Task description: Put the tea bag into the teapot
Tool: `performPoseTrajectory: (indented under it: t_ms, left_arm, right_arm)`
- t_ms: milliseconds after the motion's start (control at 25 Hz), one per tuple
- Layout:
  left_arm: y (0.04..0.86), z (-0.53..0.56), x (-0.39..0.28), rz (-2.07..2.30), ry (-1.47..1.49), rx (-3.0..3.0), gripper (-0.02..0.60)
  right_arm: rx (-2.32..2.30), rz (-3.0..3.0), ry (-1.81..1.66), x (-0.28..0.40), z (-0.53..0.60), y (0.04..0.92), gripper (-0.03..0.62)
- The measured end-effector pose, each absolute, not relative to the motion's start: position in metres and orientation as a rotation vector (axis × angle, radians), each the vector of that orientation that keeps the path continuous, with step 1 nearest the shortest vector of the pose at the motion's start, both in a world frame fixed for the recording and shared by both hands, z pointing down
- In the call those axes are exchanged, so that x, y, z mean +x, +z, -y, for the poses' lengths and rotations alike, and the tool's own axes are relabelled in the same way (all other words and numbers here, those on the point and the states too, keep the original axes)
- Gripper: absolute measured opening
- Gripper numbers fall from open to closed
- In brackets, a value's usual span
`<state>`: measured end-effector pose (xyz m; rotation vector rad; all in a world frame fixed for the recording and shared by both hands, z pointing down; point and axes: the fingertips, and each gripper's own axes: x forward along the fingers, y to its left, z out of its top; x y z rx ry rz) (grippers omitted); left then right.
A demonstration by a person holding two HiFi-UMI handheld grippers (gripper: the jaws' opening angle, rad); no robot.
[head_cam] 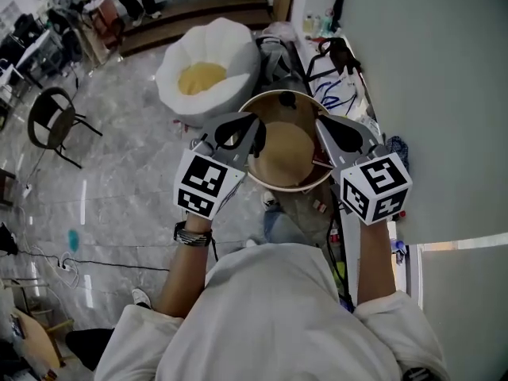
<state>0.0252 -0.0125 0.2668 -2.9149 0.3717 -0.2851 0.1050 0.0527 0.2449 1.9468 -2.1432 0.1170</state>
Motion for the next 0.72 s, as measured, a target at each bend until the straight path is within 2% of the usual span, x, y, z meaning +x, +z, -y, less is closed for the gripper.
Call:
performPoseTrajectory:
  t_ms: [720]
  left_arm:
    - [0.245,0.016,0.0,-0.461,-0.261,-2.879,0.006]
  right_arm:
    - [1.889,2.181,0.024,0.077,-0.044,0.225,0.005]
